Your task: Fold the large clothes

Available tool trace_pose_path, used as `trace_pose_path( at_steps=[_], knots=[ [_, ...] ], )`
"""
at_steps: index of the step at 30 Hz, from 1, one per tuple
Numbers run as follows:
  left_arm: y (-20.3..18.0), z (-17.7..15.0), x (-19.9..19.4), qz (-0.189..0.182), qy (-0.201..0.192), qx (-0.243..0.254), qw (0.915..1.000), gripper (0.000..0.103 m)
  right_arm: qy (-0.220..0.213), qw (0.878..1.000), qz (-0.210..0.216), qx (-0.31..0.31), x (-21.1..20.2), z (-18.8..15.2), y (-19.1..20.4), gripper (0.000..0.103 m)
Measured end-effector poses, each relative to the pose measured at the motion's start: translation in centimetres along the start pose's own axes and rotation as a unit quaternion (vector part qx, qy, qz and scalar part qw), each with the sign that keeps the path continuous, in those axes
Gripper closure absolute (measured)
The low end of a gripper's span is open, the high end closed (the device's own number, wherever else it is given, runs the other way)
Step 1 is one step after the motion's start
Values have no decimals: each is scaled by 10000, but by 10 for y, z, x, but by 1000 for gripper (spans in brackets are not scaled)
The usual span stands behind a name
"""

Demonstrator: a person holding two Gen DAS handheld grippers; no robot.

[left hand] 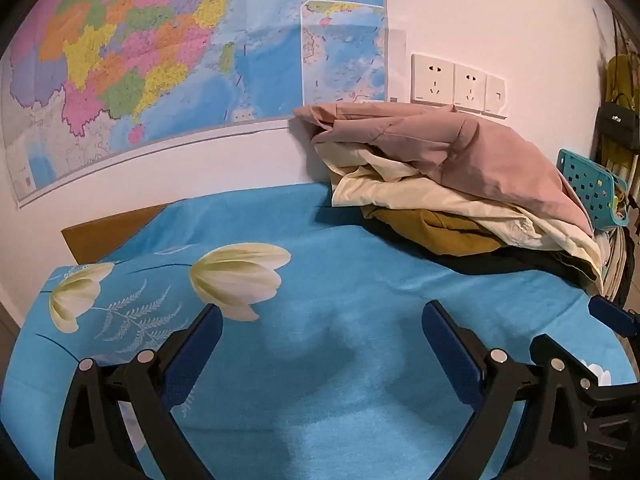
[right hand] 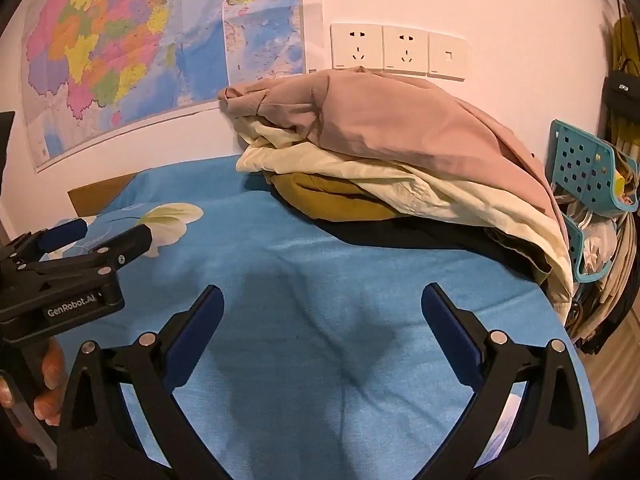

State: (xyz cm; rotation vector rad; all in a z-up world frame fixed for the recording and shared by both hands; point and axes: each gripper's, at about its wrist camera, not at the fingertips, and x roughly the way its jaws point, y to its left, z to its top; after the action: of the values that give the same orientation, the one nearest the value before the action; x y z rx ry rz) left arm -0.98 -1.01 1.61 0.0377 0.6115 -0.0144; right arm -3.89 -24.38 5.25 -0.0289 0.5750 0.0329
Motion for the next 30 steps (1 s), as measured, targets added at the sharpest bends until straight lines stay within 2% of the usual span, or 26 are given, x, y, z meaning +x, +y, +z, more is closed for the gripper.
trace_pose_path(
  at_steps=[30],
  knots=[
    [-8, -2, -6, -102, -152, 49, 9998, 7, -63, 10000, 11, 29, -1, 0, -2, 6]
  ],
)
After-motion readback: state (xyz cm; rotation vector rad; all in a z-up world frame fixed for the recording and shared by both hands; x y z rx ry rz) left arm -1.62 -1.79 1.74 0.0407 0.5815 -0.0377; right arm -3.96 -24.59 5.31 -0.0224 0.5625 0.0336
